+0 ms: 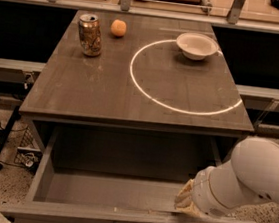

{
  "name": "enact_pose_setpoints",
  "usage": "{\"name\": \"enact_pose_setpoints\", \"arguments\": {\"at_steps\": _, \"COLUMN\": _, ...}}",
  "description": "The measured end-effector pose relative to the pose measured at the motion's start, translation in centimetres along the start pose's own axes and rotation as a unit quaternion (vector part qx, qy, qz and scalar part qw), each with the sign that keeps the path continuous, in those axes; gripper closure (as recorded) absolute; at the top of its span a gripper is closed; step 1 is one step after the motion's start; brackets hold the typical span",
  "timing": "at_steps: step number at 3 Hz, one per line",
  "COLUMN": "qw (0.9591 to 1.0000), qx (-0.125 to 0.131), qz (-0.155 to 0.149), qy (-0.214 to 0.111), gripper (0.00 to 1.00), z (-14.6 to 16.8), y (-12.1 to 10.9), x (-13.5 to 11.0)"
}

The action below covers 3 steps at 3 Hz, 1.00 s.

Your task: Open top drawer

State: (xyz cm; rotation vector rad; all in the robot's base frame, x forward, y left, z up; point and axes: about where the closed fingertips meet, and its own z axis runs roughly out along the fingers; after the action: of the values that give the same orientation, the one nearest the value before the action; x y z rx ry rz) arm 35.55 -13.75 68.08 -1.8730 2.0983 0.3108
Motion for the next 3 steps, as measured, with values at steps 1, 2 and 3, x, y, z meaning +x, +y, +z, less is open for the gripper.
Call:
{"name": "enact_pose_setpoints", "arguments": {"at_steps": 1, "qw": 1.0000, "qx": -0.006, "qz": 0.004, "qy": 0.005, "gripper": 1.00, "z": -1.46, "y": 2.21, "x": 1.22}}
{"name": "enact_pose_setpoints", "arguments": {"at_steps": 2, "qw": 0.9999, "qx": -0.009, "qz": 0.006, "qy": 0.005, "gripper": 1.00, "z": -2.11, "y": 3.12, "x": 1.79}}
{"name": "enact_pose_setpoints", "arguments": {"at_steps": 3, "qw": 0.9999, "qx": -0.010, "qz": 0.002, "qy": -0.002, "gripper": 1.00, "z": -2.44, "y": 3.06, "x": 1.53}}
